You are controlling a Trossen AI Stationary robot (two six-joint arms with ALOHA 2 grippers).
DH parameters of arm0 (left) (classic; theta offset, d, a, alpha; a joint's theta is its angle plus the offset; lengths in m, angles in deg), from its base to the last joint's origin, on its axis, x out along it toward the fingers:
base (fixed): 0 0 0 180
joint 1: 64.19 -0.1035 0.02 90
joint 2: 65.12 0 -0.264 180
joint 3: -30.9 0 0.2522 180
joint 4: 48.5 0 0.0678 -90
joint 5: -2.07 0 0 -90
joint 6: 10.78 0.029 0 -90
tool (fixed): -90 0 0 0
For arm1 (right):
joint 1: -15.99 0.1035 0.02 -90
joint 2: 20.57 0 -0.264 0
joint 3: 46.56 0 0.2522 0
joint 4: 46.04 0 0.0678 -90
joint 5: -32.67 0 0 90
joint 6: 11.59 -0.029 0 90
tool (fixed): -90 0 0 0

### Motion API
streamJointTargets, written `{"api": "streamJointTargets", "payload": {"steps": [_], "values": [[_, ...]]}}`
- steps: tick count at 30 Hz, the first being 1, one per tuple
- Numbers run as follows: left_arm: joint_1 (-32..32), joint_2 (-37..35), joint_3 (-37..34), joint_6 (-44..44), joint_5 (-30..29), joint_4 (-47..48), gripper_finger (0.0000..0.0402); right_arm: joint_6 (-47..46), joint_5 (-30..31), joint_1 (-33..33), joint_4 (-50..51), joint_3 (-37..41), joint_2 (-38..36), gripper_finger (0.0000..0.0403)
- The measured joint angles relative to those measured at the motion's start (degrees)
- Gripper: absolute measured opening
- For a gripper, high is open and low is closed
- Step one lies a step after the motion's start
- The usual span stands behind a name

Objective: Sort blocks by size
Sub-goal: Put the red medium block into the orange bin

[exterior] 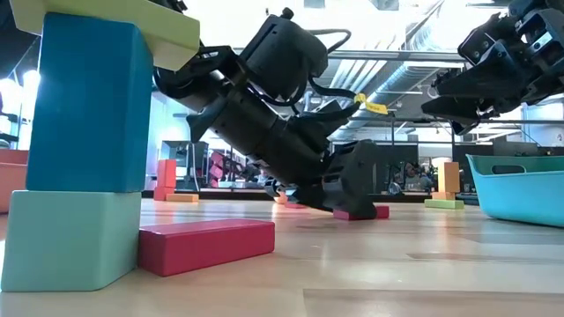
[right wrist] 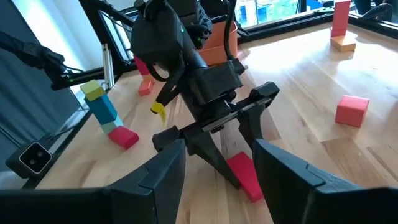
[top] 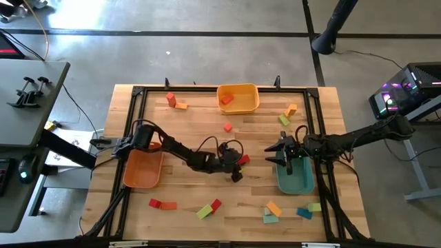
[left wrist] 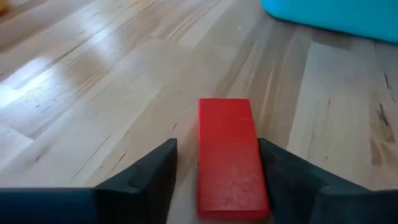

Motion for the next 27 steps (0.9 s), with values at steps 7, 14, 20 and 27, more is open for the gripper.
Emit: {"api": "streamJointTargets", "payload": {"steps": [7, 14, 20, 27], "values": [[0.8, -1.4, 0.0, 1.8, 1.4, 1.7, 0.0099, -0.6, 0.0, 0.0, 0.0, 0.0, 0.0, 0.0184], [6.3, -12.2, 0.0, 3.4, -4.8, 14.1, 0.0099, -1.6, 0.0, 0.0, 0.1, 0.0, 0.0, 0.0184], [15.1, -24.8, 0.0, -4.7, -14.6, 36.3, 0.0099, -2.1, 0.0, 0.0, 0.0, 0.0, 0.0, 0.0184], [23.7, -36.1, 0.0, -33.0, -9.9, 68.2, 0.0099, -2.6, 0.0, 0.0, -2.1, 0.0, 0.0, 0.0184]]}}
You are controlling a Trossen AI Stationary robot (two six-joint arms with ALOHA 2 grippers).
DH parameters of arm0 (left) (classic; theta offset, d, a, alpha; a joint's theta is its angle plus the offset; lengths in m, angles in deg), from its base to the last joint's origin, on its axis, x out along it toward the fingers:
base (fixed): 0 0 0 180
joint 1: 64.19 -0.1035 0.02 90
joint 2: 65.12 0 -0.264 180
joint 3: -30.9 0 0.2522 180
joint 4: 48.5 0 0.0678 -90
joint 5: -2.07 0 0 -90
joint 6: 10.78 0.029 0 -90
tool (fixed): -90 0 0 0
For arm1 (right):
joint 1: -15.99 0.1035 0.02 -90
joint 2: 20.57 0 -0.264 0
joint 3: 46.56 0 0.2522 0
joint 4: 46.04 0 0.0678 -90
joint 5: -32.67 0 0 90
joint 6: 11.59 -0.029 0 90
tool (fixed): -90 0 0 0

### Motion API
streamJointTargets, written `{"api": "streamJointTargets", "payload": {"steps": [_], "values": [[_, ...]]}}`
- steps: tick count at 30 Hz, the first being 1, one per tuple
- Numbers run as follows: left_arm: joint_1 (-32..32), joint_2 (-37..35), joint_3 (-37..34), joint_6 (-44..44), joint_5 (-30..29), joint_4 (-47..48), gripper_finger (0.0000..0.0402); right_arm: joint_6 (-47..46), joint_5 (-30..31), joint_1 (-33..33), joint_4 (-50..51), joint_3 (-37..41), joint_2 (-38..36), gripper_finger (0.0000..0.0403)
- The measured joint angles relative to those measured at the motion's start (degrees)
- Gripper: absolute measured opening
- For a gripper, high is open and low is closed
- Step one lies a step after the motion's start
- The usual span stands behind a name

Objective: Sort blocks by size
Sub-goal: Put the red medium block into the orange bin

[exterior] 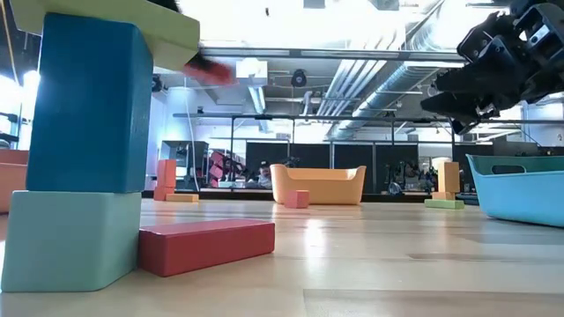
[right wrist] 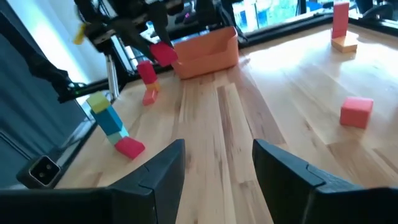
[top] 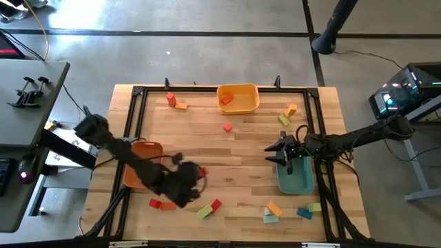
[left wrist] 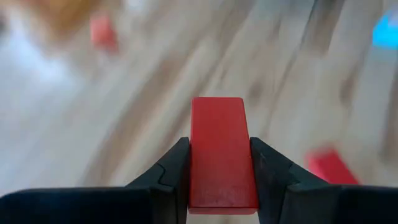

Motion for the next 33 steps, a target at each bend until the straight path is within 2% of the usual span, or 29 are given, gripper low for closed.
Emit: {"api": "streamJointTargets", "payload": {"steps": [3, 7, 11, 13, 17, 25, 33], "values": [[2.3, -2.9, 0.0, -12.7, 8.5, 13.9, 0.0099, 0.3, 0.0, 0.0, -1.6, 0.0, 0.0, 0.0184], [4.9, -4.5, 0.0, -26.0, 17.1, 31.2, 0.0099, 0.4, 0.0, 0.0, -2.9, 0.0, 0.0, 0.0184], [6.6, -4.8, -0.5, -36.5, 23.3, 42.1, 0.0099, 0.4, 0.0, 0.0, -2.9, 0.0, 0.0, 0.0184], [7.2, -5.2, -2.4, -39.1, 24.9, 42.5, 0.0099, 0.4, 0.0, 0.0, -2.8, 0.0, 0.0, 0.0184], [7.6, -5.9, -7.7, -39.7, 28.7, 37.2, 0.0104, 0.4, 0.0, 0.0, -2.8, 0.0, 0.0, 0.0184], [6.7, -6.1, -16.8, -44.6, 28.6, 33.6, 0.0126, 3.0, 0.0, -0.2, -2.9, 0.0, 0.0, 0.0184], [6.7, -6.2, -22.1, -48.8, 28.4, 31.4, 0.0133, 3.0, 0.0, -0.2, -3.0, 0.0, 0.0, 0.0184]]}}
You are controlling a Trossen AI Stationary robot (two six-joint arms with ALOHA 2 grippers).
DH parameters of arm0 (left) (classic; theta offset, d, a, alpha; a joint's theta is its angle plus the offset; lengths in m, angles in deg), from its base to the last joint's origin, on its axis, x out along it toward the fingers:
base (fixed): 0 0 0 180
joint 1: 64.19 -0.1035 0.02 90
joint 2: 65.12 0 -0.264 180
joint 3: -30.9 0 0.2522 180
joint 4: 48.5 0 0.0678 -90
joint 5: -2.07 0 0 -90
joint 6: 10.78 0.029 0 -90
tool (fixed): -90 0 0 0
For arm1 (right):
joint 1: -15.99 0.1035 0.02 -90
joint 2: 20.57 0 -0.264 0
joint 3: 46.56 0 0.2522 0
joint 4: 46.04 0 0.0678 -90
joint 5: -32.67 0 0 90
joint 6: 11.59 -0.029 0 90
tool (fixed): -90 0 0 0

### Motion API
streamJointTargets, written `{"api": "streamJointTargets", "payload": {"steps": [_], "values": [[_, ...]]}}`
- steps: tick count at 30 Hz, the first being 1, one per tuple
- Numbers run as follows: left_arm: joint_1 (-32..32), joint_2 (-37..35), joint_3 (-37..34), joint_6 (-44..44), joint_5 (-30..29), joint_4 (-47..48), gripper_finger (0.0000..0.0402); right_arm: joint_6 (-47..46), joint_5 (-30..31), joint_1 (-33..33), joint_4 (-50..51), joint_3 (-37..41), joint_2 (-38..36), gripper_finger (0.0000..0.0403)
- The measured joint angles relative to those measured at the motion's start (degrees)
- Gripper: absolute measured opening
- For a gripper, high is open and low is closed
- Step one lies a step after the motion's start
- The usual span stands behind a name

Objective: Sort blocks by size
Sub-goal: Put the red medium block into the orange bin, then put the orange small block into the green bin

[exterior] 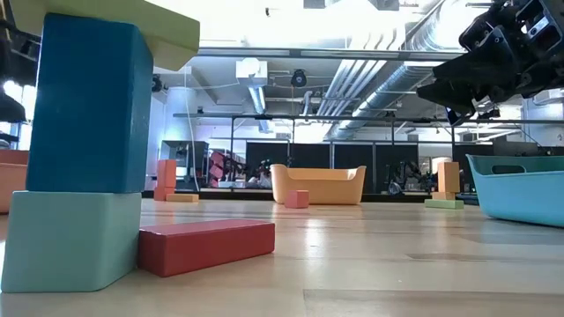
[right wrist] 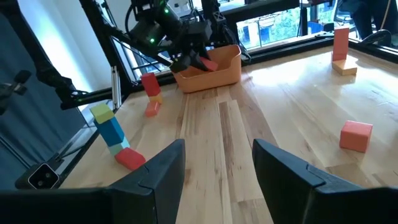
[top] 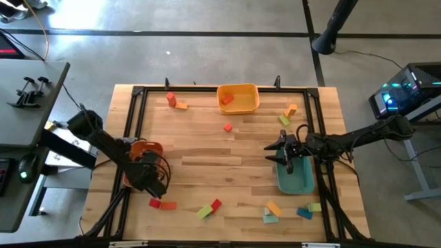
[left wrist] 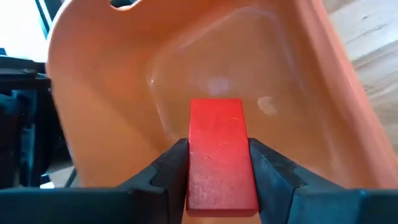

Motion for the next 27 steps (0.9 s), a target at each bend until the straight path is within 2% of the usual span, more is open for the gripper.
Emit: {"api": "streamJointTargets", "payload": {"steps": [10, 15, 21, 24, 27], "values": [[0.0, -7.2, -1.3, -3.1, -2.9, 3.4, 0.0214, -1.7, 0.1, 0.0, -0.1, 0.0, 0.0, 0.0184], [0.0, -11.8, 0.4, -4.0, -5.3, 3.6, 0.0228, -2.7, -2.4, 0.2, 0.8, -1.6, 0.0, 0.0184], [0.0, -12.2, 7.8, -1.9, -16.8, 1.8, 0.0222, -4.1, -10.1, 2.9, 9.1, -8.4, 0.0, 0.0184], [0.0, -11.4, 11.2, 3.3, -26.8, -3.8, 0.0221, -1.2, -9.7, 6.4, 18.9, -13.9, 0.3, 0.0184], [0.0, -10.3, 12.7, 13.5, -38.7, -14.9, 0.0220, 3.0, -5.9, 11.5, 27.2, -19.2, 1.8, 0.0184]]}}
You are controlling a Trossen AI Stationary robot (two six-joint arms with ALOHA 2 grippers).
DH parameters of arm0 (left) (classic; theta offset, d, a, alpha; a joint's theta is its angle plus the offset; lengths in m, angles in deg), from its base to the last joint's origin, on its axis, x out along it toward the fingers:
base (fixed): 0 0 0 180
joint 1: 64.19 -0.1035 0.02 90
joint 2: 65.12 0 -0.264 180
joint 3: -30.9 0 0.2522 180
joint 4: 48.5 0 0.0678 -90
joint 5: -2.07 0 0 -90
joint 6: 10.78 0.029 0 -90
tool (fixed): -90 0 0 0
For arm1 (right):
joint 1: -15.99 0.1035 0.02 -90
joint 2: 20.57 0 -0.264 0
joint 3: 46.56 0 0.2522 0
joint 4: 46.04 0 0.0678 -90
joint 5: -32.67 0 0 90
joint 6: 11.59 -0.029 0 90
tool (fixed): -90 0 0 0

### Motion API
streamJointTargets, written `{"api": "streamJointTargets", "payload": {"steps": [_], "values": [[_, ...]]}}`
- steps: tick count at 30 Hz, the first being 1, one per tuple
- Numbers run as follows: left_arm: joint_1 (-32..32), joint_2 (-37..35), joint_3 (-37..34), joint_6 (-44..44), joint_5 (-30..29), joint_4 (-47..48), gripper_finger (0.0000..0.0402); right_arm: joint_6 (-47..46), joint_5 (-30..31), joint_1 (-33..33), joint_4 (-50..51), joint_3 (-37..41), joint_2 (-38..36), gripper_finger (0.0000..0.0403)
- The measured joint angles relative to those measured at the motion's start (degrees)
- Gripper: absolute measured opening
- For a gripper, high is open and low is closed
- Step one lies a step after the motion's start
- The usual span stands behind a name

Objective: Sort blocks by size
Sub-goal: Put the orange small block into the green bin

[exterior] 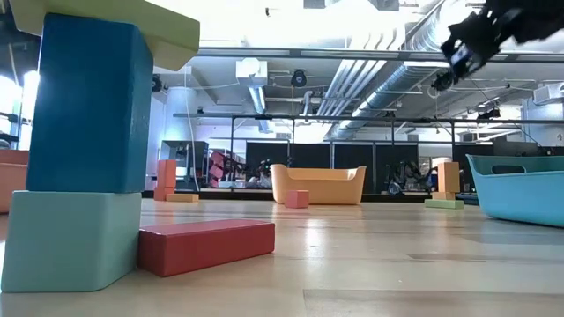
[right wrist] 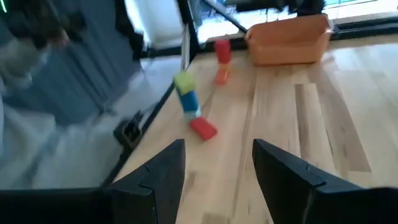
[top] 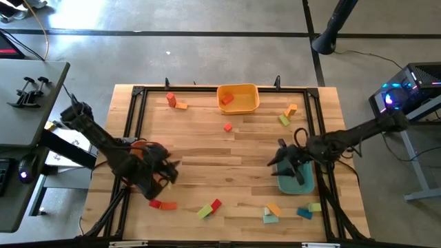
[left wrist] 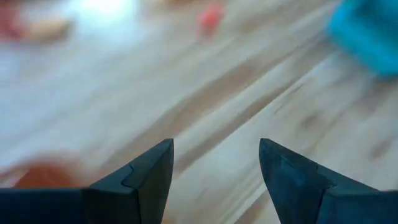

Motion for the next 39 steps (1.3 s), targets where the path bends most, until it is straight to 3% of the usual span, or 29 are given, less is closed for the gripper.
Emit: {"api": "streamJointTargets", "payload": {"steps": [5, 11, 15, 22, 25, 30, 35, 39], "values": [[-0.1, 3.8, 0.0, 24.1, -13.2, -23.1, 0.0220, 6.7, 8.0, 8.8, 6.9, -5.9, 4.7, 0.0184], [-2.4, 11.5, 0.0, 46.1, -16.4, -45.5, 0.0220, 7.6, 15.1, 14.8, 8.3, -8.1, 10.6, 0.0184], [-6.3, 17.6, 0.0, 53.4, -10.9, -52.4, 0.0220, 4.8, 20.9, 15.7, 9.1, -8.2, 13.2, 0.0184], [-15.6, 24.6, -3.7, 55.4, 1.8, -61.7, 0.0220, 1.5, 33.3, 11.7, 9.0, -8.2, 14.5, 0.0184], [-19.3, 25.2, -8.6, 59.7, 6.1, -74.3, 0.0220, 1.3, 32.3, 6.9, 8.5, -8.2, 14.5, 0.0184], [-25.5, 24.7, -17.1, 67.7, 10.7, -93.1, 0.0220, 0.4, 25.0, -3.0, 8.3, -8.3, 16.6, 0.0184], [-30.2, 22.9, -21.1, 75.4, 14.7, -99.0, 0.0220, 3.9, 24.7, -10.0, 2.3, -8.3, 23.4, 0.0184], [-33.4, 21.1, -23.0, 78.2, 17.7, -98.9, 0.0220, 7.9, 24.7, -13.9, -9.8, -8.3, 31.8, 0.0185]]}}
